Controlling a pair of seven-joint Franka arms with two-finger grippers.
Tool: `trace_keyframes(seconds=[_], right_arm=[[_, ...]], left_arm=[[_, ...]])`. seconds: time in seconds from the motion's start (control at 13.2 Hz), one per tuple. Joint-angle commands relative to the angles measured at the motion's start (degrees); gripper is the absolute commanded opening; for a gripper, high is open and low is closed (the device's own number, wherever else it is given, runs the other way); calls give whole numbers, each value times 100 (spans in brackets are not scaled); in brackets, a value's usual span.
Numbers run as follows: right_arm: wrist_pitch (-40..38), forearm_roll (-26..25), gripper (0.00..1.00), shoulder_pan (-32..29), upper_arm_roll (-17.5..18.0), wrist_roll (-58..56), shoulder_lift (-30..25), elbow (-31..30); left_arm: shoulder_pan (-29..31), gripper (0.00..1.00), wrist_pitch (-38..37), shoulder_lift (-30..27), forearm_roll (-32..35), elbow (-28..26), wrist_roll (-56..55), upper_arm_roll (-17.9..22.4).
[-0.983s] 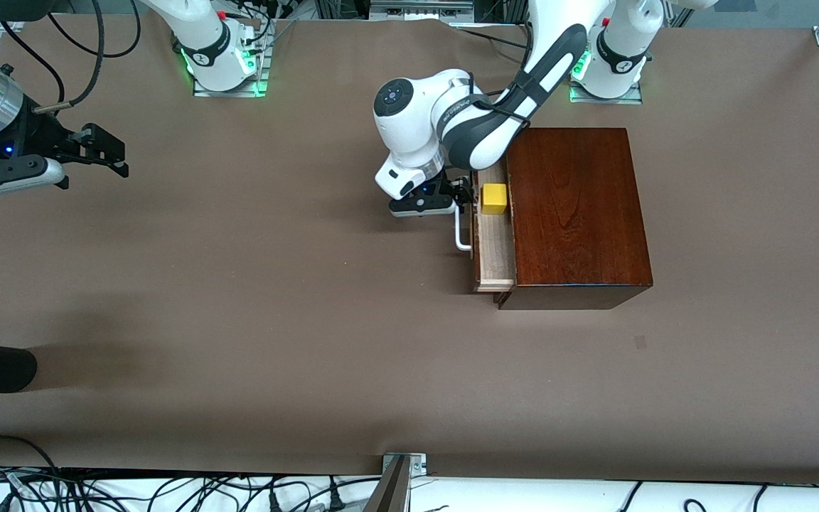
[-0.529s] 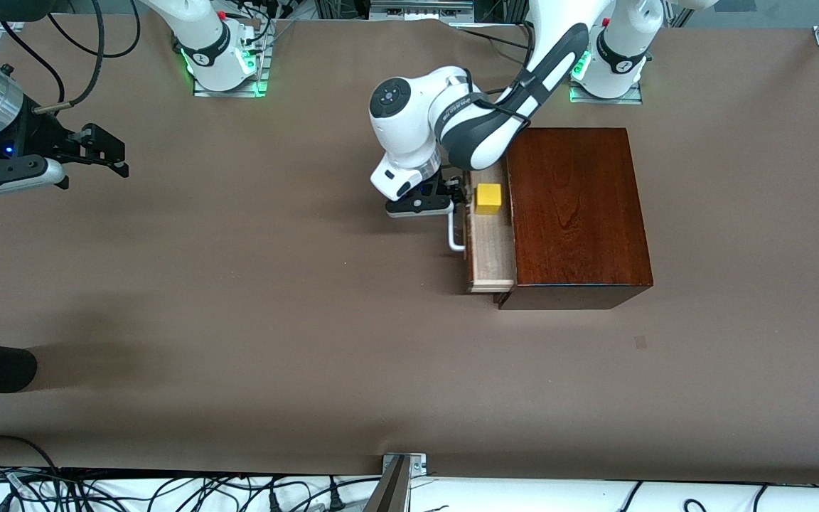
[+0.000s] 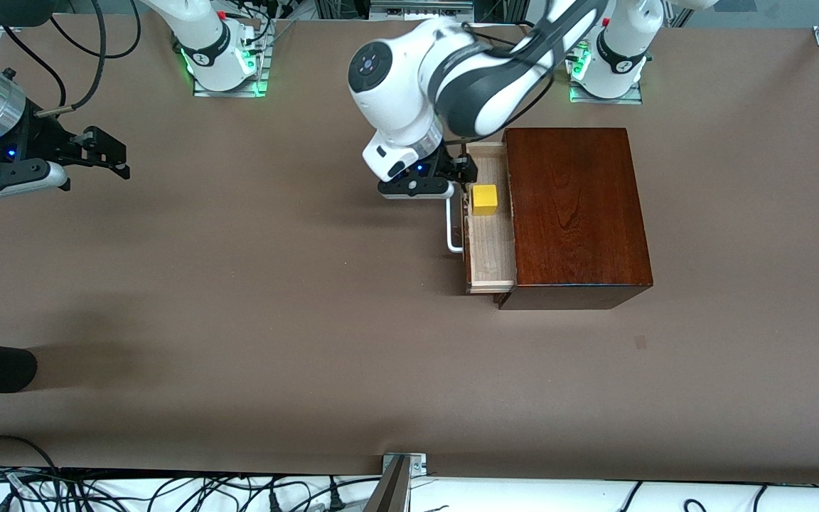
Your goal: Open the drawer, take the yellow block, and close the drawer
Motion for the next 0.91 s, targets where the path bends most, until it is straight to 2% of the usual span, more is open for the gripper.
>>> trace_keyframes(seconds=[0.0,0.23,0.38,0.53,0.61,0.68,0.83], right_arm=[[-99,-73,100,-37,24,-5,18,103],[-99,-73,100,-28,33,4,27,103],[-82,-47,100,7,59,65,1,112],[85,137,100,33,59,-5,175,112],[85,147,100,51,94,-5,255,112],[68,164,100,121,103,-5,317,112],[33,322,100,366,138,-92,501,112]], left_arm=[[936,100,-334,-673,-535,107,1179,-26],[2009,100,-623,-1114,-923,107,2286,-35],[2494,100,-773,-1351,-1020,72,3085,44],[2574,100,-651,-1781,-1430,-234,3667,639],[2575,100,-390,-2131,-1964,-671,3817,1060],[2575,100,109,-2534,-2152,-1285,3871,1386],[2566,100,805,-3256,-2146,-2236,3863,1774]])
